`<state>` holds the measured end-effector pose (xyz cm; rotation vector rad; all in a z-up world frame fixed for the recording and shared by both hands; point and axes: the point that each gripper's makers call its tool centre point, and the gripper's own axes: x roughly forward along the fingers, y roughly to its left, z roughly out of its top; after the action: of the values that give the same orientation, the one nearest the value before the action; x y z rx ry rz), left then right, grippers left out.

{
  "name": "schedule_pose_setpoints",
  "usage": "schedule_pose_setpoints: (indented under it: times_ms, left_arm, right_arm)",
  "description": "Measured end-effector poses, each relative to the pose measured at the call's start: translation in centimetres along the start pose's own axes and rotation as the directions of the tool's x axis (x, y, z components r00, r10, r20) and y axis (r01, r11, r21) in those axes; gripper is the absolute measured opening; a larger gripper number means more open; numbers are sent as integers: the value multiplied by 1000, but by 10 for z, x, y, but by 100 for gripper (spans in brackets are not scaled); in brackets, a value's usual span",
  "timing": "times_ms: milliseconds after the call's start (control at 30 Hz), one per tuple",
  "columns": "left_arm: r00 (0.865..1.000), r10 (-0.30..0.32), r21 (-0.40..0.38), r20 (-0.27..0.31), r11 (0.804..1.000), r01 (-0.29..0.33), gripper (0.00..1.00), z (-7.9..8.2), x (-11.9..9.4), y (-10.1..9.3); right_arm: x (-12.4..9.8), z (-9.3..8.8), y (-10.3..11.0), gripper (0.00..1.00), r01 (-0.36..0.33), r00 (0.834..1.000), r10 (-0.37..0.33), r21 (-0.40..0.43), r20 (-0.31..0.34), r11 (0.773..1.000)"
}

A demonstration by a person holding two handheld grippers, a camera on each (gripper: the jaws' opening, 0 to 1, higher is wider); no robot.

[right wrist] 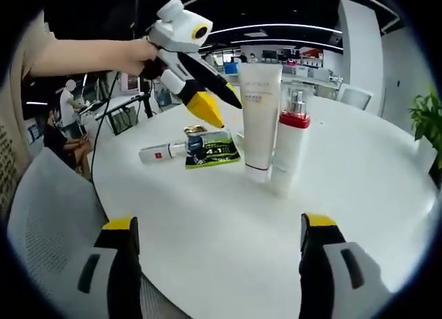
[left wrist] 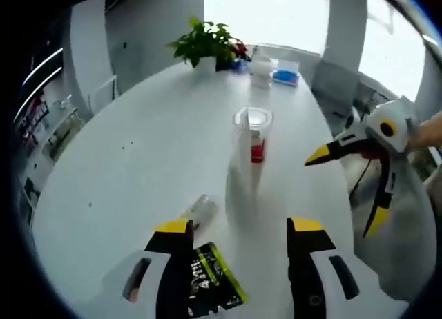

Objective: Arrange the skincare products in the storage area until every visible bottle or jar stands upright without overlapping.

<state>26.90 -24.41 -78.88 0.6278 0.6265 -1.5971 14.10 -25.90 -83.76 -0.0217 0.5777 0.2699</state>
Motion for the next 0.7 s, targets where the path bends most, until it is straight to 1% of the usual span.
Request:
schedule_pose_setpoints:
  times_ms: [167,367,500,633,700]
  left_arm:
    - [1000,29,-47,-5,998,-30,60,-15,-15,-2]
    - [998,60,-84,-13,995,-60,65,-34,-31,-6]
    - [997,83,-132,-5,988,-83,69,-45,-43,-10]
    - [994,106,-182,-9,978,-106,69,-60,-55,-15]
    - [993,118,-200,-12,973,-118,71,-69,-61,-18]
  right_arm:
    - [1,0,3,97,-13,1000,13,-14,-10,1000]
    - [0,1,7,96,-23,1000,23,-30,-18,999]
    - [-2,0,7,96,-23,1000,22,-27,-22,999]
    - [-1,0,10,96,-33,999,32,-34,-33,999]
    - [0,-1,12,96,-38,998,36,-45,-42,998]
